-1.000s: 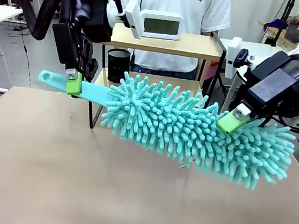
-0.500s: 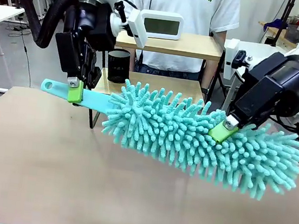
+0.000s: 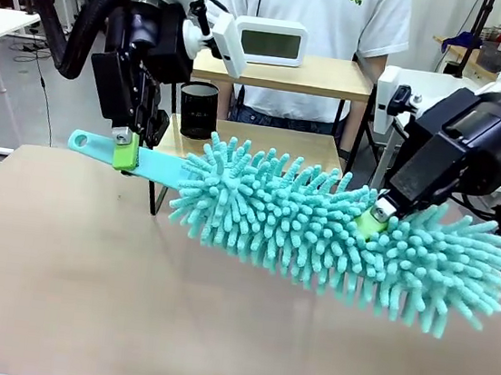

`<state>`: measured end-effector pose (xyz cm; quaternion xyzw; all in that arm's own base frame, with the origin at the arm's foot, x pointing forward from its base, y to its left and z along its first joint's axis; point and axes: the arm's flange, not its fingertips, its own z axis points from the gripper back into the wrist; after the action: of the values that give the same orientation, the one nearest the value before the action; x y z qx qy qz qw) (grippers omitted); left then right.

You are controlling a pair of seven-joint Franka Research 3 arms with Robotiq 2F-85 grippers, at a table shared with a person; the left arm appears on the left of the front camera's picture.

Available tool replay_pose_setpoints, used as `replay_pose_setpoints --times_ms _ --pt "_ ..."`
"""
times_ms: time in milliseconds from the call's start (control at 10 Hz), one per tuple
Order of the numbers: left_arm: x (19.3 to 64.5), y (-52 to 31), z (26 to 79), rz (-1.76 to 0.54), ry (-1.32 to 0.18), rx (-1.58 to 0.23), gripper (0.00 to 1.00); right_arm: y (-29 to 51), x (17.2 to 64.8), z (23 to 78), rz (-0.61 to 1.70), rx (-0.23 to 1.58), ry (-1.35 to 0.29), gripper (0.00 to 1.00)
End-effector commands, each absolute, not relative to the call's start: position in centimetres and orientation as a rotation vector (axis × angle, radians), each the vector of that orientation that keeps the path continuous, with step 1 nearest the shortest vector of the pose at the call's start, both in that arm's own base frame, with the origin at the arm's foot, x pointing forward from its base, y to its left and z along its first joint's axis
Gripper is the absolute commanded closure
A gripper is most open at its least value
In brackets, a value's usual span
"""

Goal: Clean the shelf.
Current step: Hand the Duster back to the human.

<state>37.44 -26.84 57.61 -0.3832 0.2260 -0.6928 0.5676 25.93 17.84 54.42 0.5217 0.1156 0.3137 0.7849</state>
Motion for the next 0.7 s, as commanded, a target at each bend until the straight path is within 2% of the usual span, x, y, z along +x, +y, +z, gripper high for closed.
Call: replay_pose_setpoints --times_ms 0,100,200,400,500,600 --pt "38.3 -24.2 60.9 -1.635 0.520 -0.914 0.34 17.4 26.1 54.6 0.702 1.131 0.279 1.00" --pt "38.3 -23.5 61.5 -1.637 0.480 -0.927 0.30 17.2 26.2 54.6 0.701 1.132 0.278 1.00" --pt "38.5 -21.6 62.6 -1.618 0.407 -0.945 0.00 16.7 26.3 54.7 0.687 1.134 0.269 1.00" --pt "38.7 -14.2 64.7 -1.467 0.181 -1.012 0.00 14.5 26.4 55.1 0.656 1.170 0.235 1.00" --pt "38.6 -9.8 65.1 -1.337 0.032 -1.052 0.04 13.1 26.4 55.7 0.646 1.204 0.211 1.00" --pt "38.2 -5.3 65.0 -1.151 -0.161 -1.103 0.00 11.2 26.3 56.6 0.628 1.237 0.167 1.00"
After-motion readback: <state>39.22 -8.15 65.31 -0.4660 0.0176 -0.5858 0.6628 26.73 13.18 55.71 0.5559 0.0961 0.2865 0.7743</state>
